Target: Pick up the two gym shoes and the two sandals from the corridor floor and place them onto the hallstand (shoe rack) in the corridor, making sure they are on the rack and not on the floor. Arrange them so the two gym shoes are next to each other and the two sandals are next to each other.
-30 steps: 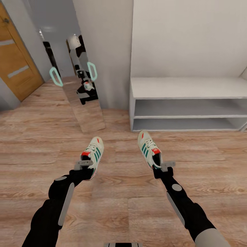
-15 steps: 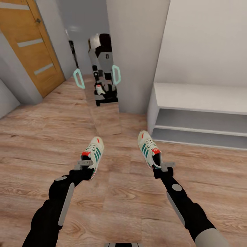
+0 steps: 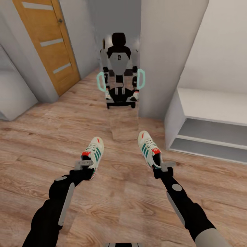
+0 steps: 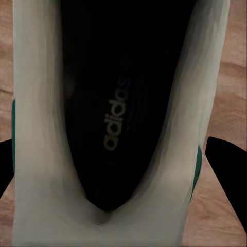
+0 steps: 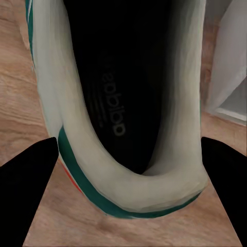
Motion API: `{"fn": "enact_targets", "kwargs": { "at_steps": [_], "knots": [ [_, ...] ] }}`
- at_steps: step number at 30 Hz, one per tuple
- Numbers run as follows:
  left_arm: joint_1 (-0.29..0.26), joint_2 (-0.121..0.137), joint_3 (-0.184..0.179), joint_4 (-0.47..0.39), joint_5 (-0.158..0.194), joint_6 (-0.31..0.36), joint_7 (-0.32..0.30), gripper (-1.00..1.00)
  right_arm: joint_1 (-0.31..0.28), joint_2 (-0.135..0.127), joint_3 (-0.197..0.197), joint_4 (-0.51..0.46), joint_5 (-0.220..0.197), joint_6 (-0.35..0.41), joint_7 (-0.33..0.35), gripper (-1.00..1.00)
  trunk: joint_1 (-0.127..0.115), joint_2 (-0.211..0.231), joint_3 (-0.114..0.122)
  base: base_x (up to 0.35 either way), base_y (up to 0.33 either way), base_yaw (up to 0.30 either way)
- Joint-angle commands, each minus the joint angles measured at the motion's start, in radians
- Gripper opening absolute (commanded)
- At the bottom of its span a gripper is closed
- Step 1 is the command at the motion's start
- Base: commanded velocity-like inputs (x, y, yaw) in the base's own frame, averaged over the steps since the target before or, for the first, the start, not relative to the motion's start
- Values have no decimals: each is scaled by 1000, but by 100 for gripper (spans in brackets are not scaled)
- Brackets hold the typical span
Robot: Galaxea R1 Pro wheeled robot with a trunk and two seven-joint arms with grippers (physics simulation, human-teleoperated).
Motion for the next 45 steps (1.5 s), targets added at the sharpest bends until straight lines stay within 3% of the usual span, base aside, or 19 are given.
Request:
{"fn": "enact_targets", "kwargs": {
  "at_steps": [1,26,45],
  "knots": [
    [0,0,0,0,0,0,0,-100,0,0,0,0,0,0,1,-100,0,0,0,194,278,104],
    [0,0,0,0,0,0,0,-100,0,0,0,0,0,0,1,-100,0,0,0,160,284,268],
    [0,0,0,0,0,0,0,-100,0,0,1,0,1,0,0,-100,0,0,0,185,114,287]
  ]
}}
